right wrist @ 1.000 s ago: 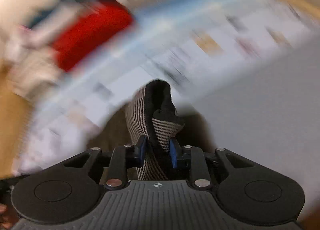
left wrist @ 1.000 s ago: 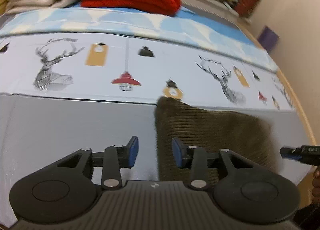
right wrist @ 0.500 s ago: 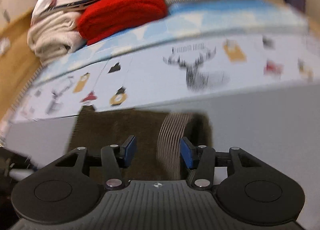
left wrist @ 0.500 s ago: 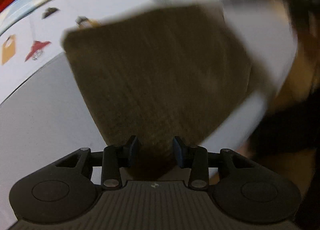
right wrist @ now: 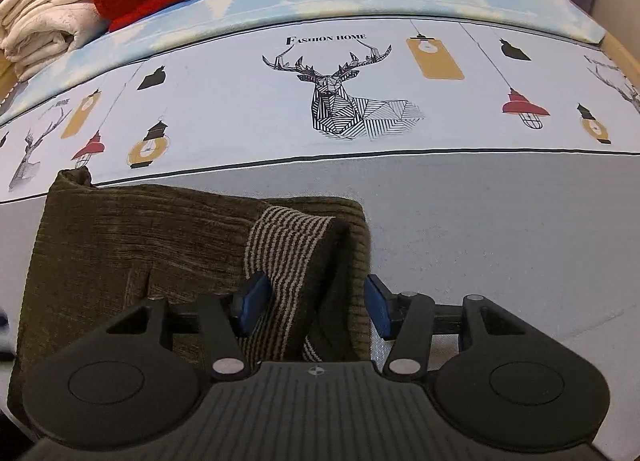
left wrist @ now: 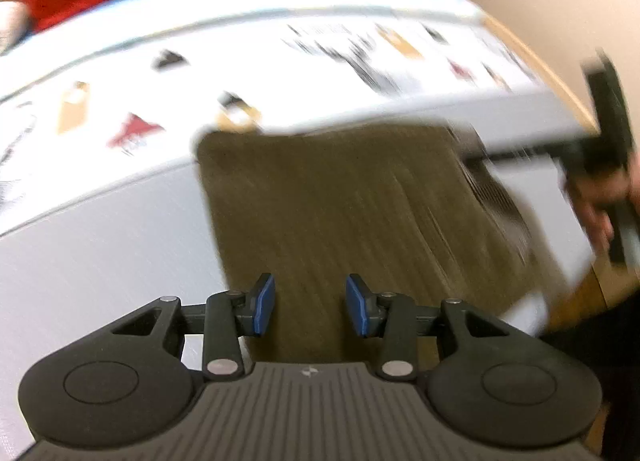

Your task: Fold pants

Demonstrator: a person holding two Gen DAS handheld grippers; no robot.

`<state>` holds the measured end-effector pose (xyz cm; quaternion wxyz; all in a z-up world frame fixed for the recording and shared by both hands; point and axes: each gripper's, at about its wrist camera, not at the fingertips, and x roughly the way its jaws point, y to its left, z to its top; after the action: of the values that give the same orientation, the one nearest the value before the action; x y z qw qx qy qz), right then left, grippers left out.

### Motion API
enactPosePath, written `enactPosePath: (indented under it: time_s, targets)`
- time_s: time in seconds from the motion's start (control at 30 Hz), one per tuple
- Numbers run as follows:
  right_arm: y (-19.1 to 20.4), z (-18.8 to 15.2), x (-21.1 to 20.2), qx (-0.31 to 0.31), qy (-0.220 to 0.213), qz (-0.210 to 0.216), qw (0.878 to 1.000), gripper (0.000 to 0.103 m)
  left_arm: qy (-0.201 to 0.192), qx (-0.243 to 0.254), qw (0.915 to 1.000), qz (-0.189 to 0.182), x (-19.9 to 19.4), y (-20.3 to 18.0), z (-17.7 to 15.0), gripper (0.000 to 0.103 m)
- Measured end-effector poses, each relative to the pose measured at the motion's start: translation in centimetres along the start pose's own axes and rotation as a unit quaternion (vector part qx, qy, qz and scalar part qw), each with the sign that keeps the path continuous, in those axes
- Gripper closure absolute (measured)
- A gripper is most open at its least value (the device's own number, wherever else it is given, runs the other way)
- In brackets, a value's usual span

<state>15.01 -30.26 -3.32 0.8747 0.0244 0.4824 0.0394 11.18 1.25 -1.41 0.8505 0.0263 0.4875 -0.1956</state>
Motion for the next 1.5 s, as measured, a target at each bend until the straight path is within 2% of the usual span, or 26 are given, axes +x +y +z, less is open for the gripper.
enactPosePath:
  time_s: [0.1,0.17,0.2,0.23,0.3,0.37,0.43,0.5,0.63,0.77,0.9,1.07,1.23,1.33,1.5]
  targets:
    - [-0.5,-0.2,-1.1,0.027,-0.003,0.018,0.999,0.048,-0.04,-0.047,0.998,0.017,0.1,0.8,1.3,0.059]
    - [-0.9,-0.4,-1.9,0.052,-0.007,0.049,0.997,0.048,-0.063,-0.073,0.9952,0.018,0.3,1.5,1.6,0.059]
    - [-1.1,-0.3,-2.0,0.062,-0.005,0.071,0.996,0.045,-0.074,-0.085,0.9935,0.017,0.6,1.9,1.7,0.059]
    - [-1.3,-0.3,-2.0,0.07,0.0,0.086,0.994,0.037,-0.078,-0.095,0.9923,0.018,1.0,2.1,1.9,0.059]
    - [-1.6,-0.7,-1.6,0.079,0.013,0.096,0.992,0.024,-0.079,-0.116,0.99,0.019,1.8,2.7,2.0,0.056]
    - [-1.7,-1.0,-0.6,0.071,0.037,0.068,0.994,0.023,-0.054,-0.142,0.9882,0.017,3.1,3.6,2.6,0.046]
    - [-2.1,-1.3,0.2,0.08,0.05,0.058,0.994,0.012,-0.038,-0.168,0.9851,0.009,3.9,4.6,3.4,0.034]
    - [-2.4,-1.1,0.8,0.092,0.058,0.062,0.992,0.007,-0.021,-0.181,0.9833,0.0,4.9,5.1,3.8,0.025]
    - [-3.0,-1.2,2.3,0.109,0.077,0.079,0.988,0.001,0.029,-0.203,0.9787,-0.008,7.6,6.3,3.6,0.024]
    - [-3.5,-1.6,3.6,0.13,0.102,0.118,0.979,0.001,0.065,-0.244,0.9668,-0.042,10.4,7.8,3.4,0.024]
    - [-3.2,-1.6,3.7,0.119,0.093,0.123,0.981,0.004,0.071,-0.252,0.9633,-0.058,11.8,8.2,3.4,0.024]
    - [-2.2,-1.3,2.8,0.096,0.069,0.11,0.987,0.019,0.066,-0.224,0.9708,-0.052,11.3,7.8,3.7,0.037]
    - [-1.9,-1.0,2.1,0.091,0.045,0.112,0.988,0.035,0.054,-0.207,0.9757,-0.047,10.4,7.5,3.8,0.057]
    - [-1.4,-0.5,1.3,0.087,0.021,0.112,0.99,0.043,0.039,-0.198,0.9786,-0.041,9.6,7.3,4.0,0.065]
    - [-0.1,1.1,0.5,0.082,-0.019,0.128,0.988,0.049,-0.014,-0.182,0.983,-0.02,7.0,7.9,5.2,0.069]
